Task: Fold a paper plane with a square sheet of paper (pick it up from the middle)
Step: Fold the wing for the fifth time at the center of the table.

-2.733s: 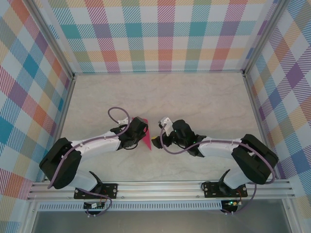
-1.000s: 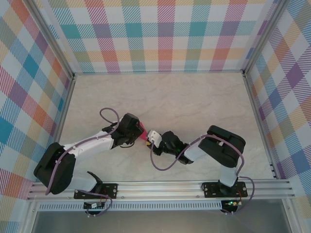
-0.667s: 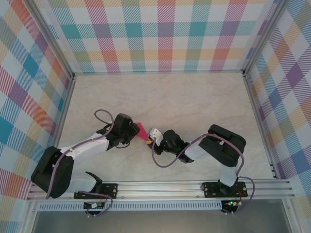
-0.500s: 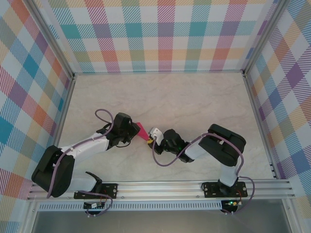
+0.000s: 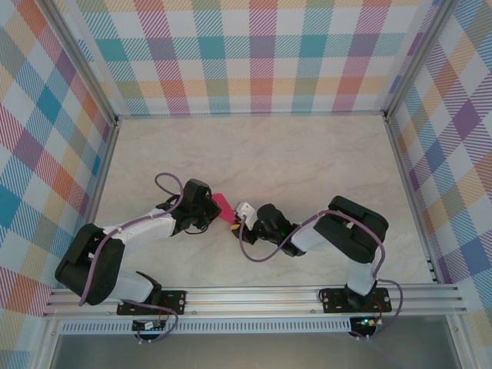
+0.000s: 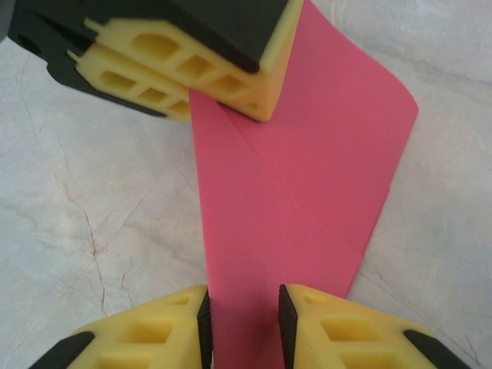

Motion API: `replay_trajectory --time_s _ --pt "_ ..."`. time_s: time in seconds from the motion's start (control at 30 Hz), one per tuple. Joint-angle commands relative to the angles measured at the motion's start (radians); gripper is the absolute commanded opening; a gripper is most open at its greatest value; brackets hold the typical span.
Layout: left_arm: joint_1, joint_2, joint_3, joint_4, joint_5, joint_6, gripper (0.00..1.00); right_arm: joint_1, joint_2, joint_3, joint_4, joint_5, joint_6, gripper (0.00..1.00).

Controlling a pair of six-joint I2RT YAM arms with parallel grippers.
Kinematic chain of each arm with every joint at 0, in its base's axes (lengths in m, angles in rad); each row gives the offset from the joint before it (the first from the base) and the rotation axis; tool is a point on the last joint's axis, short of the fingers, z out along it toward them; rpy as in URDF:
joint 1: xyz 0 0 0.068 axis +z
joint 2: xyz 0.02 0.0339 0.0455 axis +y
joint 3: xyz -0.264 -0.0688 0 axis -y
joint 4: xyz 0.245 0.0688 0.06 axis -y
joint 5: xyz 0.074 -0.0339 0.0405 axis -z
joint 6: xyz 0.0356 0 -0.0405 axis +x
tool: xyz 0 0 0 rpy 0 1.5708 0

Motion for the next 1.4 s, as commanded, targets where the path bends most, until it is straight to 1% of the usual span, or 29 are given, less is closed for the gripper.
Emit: replay_trajectory --time_s 0.0,0.13,0.4,0.5,0.63,0.73,0.87,0.93,0.97,1.03,1.2,1.37 --pt "0.015 0.006 0.031 -0.047 0.009 -0.002 0.09 -0.001 0.003 0.047 -0.008 -0.012 -0.007 0.34" --pt "0.015 0.007 0.038 -0.058 0.01 -0.002 0.08 -0.001 0.019 0.082 -0.025 -0.018 -0.022 0.37" --pt "0.015 0.007 0.045 -0.066 0.016 -0.001 0.08 -0.001 0.064 0.14 -0.051 -0.032 -0.041 0.37" --pt "0.015 0.001 0.048 -0.07 0.013 0.001 0.08 -0.001 0.077 0.147 -0.054 -0.032 -0.035 0.33" --pt "0.015 -0.016 0.057 -0.088 -0.001 0.007 0.1 -0.002 0.084 0.145 -0.057 -0.032 -0.009 0.23" --pt "0.018 -0.033 0.068 -0.117 -0.024 0.022 0.17 -0.014 0.084 0.143 -0.061 -0.05 0.032 0.16" --pt "0.036 -0.071 0.083 -0.17 -0.065 0.048 0.32 -0.036 0.076 0.146 -0.071 -0.089 0.102 0.11" --pt "0.051 -0.098 0.082 -0.186 -0.087 0.06 0.4 -0.051 0.066 0.151 -0.086 -0.129 0.149 0.09" --pt "0.059 -0.111 0.083 -0.225 -0.094 0.066 0.43 -0.057 0.063 0.154 -0.091 -0.146 0.172 0.08" --pt "0.075 -0.141 0.081 -0.249 -0.109 0.079 0.48 -0.069 0.059 0.161 -0.105 -0.185 0.221 0.08" --pt "0.103 -0.205 0.054 -0.277 -0.132 0.099 0.55 -0.098 0.061 0.197 -0.154 -0.262 0.341 0.05" --pt "0.118 -0.242 0.015 -0.262 -0.129 0.115 0.57 -0.127 0.075 0.237 -0.193 -0.335 0.452 0.03"
